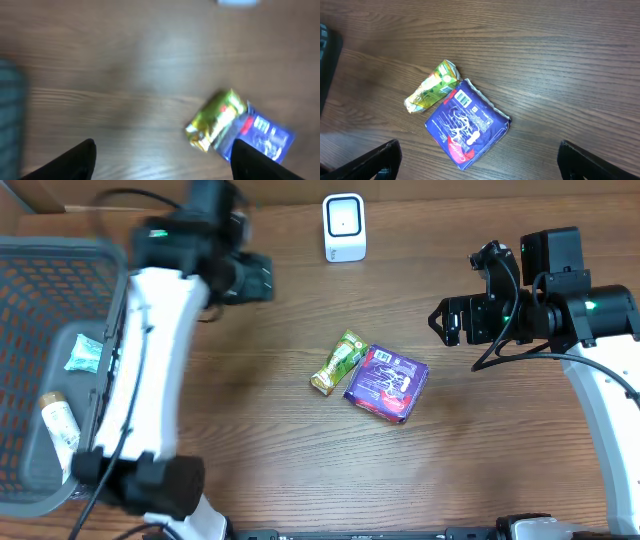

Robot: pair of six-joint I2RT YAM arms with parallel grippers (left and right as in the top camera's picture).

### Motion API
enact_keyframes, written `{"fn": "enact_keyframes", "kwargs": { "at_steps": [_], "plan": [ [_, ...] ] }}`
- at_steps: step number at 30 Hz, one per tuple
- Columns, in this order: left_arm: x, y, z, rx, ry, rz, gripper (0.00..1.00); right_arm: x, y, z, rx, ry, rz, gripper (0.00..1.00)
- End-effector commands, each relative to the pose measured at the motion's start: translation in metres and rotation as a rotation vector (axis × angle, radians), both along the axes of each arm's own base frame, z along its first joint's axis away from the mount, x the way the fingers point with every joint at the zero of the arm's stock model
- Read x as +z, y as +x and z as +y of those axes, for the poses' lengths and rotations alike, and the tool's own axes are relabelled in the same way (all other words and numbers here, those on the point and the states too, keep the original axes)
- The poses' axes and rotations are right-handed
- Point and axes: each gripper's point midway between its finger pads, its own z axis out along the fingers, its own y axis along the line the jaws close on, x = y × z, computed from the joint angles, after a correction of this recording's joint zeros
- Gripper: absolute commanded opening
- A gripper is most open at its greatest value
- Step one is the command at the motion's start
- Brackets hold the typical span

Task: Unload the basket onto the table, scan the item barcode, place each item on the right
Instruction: 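Place the green pouch on the table beside the purple bag, then reach the left gripper into the basket toward the mint-green wrapper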

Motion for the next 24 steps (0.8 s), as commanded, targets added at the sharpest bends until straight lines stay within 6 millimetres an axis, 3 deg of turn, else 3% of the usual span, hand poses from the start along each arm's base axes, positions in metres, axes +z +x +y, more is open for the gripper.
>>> {"fn": "enact_keyframes", "kwargs": {
  "at_steps": [1, 4, 9, 14, 18, 22, 24],
  "plan": [
    [0.047, -0.02, 0.05, 0.139, 0.052, -0.119, 0.8, 0.001, 0.0, 0.003, 0.01, 0.005, -0.005, 1.0],
    [0.058, -0.04, 0.099, 0.283, 0.059, -0.125, 0.81, 0.001, 0.0, 0.003, 0.01, 0.005, -0.004, 1.0],
    [0.055, -0.068, 0.18, 0.538, 0.048, -0.098, 0.84, 0.001, 0.0, 0.003, 0.01, 0.005, -0.004, 1.0],
    [0.039, -0.076, 0.23, 0.684, -0.051, -0.119, 0.85, 0.001, 0.0, 0.003, 0.007, 0.007, -0.003, 1.0],
    [0.005, -0.081, 0.262, 0.805, -0.084, -0.098, 0.88, 0.001, 0.0, 0.003, 0.007, 0.007, -0.003, 1.0],
    [-0.049, -0.077, 0.268, 0.817, -0.114, -0.037, 0.91, 0.001, 0.0, 0.003, 0.007, 0.007, -0.003, 1.0],
    [-0.074, -0.072, 0.269, 0.812, -0.116, -0.025, 0.98, 0.001, 0.0, 0.003, 0.007, 0.007, -0.003, 1.0]
  ]
}}
